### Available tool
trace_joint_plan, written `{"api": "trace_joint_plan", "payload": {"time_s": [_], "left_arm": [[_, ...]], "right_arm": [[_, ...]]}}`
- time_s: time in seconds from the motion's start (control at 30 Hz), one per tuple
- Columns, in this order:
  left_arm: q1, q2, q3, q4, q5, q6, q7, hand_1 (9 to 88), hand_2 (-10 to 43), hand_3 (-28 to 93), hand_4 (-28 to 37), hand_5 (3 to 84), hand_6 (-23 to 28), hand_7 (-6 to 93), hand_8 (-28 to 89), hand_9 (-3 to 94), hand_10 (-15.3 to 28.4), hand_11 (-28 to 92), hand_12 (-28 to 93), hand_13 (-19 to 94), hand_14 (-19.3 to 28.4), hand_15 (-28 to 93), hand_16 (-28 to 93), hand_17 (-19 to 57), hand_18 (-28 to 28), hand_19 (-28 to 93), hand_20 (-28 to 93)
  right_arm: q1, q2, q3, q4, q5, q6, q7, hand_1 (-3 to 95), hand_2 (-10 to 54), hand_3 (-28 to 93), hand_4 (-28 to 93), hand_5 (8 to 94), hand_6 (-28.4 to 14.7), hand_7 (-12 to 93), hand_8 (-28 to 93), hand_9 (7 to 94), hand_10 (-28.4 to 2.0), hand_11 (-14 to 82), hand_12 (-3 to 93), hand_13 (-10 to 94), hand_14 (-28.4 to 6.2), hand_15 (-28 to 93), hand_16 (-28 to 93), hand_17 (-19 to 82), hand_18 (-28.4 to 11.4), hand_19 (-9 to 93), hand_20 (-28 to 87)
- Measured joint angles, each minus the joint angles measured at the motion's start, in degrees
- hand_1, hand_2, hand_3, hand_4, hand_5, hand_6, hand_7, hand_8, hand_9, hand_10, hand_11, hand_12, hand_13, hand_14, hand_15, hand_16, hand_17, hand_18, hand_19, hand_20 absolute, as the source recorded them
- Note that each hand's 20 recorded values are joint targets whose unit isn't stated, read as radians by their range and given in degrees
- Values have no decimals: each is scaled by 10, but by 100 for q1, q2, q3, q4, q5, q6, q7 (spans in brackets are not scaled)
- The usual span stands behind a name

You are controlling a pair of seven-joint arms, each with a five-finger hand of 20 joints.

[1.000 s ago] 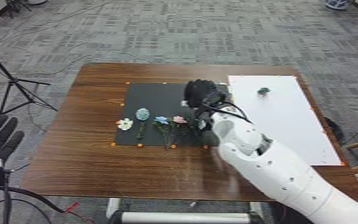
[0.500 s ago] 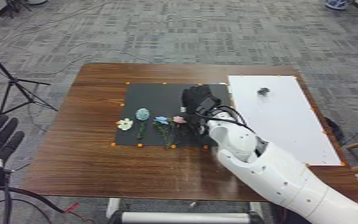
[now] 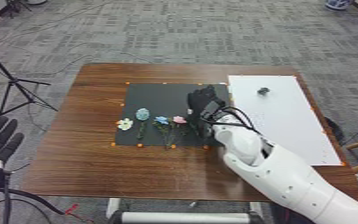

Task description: Arrange flowers

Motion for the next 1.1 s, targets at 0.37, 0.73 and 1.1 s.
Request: {"api": "trace_joint_plan", "payload": {"time_s": [0.37, 0.73, 1.1], "left_arm": [[-6, -18, -14, -1, 0, 0, -14, 229, 210, 669, -283, 393, 87, 137, -78, 345, 143, 207, 134, 245, 134, 298, -28, -33, 105, 192, 127], [-1, -23, -47, -1, -6, 3, -16, 229, 209, 670, -283, 393, 87, 138, -78, 345, 143, 207, 134, 245, 134, 298, -28, -32, 105, 191, 127], [2, -22, -43, -1, -18, 15, 0, 232, 207, 669, -283, 394, 87, 139, -78, 346, 143, 208, 134, 245, 135, 298, -28, -32, 106, 192, 128]], "right_arm": [[-284, 194, 225, -486, 5, -486, -62, 588, -95, 701, -283, 685, 18, 257, -40, 750, -75, 96, 365, 620, -65, 637, 472, 253, -218, 726, 418], [-405, 196, 409, -686, 219, -736, -6, 537, -95, 756, -283, 624, 11, 219, -147, 638, -115, 211, 200, 596, -85, 664, 445, 240, -224, 722, 418], [-557, 108, 816, -900, 676, -990, 234, 528, -95, 765, -283, 640, 8, 226, -142, 618, -122, 206, 193, 586, -91, 678, 431, 235, -227, 721, 418]]}}
